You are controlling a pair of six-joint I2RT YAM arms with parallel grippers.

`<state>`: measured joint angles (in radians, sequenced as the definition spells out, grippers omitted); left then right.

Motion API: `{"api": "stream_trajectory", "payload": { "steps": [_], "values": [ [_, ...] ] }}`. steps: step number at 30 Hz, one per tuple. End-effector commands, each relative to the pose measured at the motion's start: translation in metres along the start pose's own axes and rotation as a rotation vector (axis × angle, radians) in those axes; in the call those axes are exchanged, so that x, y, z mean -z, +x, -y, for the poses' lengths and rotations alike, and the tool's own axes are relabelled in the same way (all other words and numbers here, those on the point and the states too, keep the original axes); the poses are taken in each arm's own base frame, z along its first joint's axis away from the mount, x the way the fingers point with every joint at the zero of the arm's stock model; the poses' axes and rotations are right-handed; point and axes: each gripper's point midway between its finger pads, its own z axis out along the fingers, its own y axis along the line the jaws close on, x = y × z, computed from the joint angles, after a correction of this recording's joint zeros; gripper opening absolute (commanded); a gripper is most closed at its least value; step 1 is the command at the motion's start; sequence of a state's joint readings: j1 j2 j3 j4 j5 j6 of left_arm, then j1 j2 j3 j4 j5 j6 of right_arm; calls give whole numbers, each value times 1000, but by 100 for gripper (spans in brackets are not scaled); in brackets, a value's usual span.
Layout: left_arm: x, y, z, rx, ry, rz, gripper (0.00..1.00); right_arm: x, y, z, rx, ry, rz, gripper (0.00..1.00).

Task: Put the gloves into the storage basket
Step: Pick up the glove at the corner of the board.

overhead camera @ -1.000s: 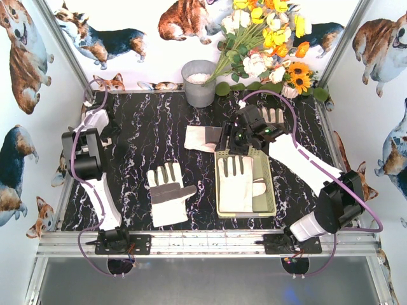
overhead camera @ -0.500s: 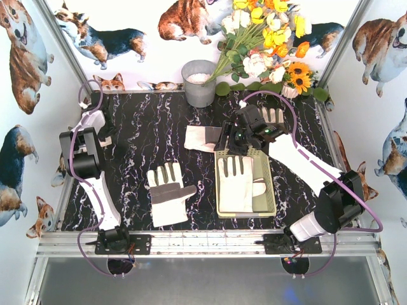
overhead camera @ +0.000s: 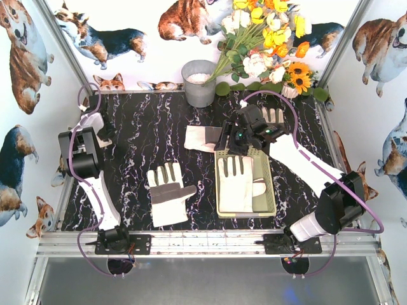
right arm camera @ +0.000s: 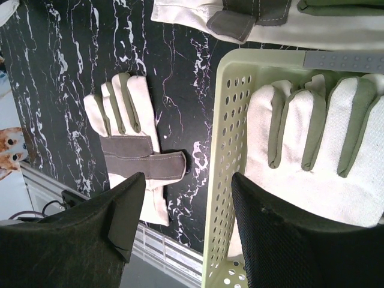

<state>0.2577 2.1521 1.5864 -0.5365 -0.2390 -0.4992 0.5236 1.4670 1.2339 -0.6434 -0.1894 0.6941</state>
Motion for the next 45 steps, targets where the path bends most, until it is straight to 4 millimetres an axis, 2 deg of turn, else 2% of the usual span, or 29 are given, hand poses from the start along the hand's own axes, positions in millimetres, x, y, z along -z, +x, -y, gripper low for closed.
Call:
{"api": "stream_trajectory", "payload": {
  "steps": [1,2,8,11,18,21,23,27,33,38,45],
  "values": [
    [0,33,-3,11,49,-101,3,9,-21,-20,21,-59,65,61],
    [3,34,-3,9,57,-101,0,8,-21,-20,22,-61,64,61],
    [35,33,-11,-26,68,-100,0,8,-21,-23,39,-75,59,61],
    [57,44,-18,-51,82,-125,0,9,-20,-25,45,-85,50,61],
    [110,83,-35,-62,148,-208,0,14,-14,-29,55,-118,36,61],
    [126,106,-41,-65,167,-260,0,15,-7,-29,56,-135,13,61],
    [144,116,-42,-67,186,-263,0,19,-2,-32,56,-155,-12,61],
    [172,126,-34,-42,251,-239,0,37,6,-42,69,-205,-43,61],
    [204,139,-30,-3,312,-214,0,60,19,-38,76,-208,-47,62],
    [225,174,-33,-46,319,-264,0,65,32,-39,34,-246,-70,62],
    [262,206,-4,-139,405,-309,0,72,42,-34,10,-242,-83,62]
  ]
}}
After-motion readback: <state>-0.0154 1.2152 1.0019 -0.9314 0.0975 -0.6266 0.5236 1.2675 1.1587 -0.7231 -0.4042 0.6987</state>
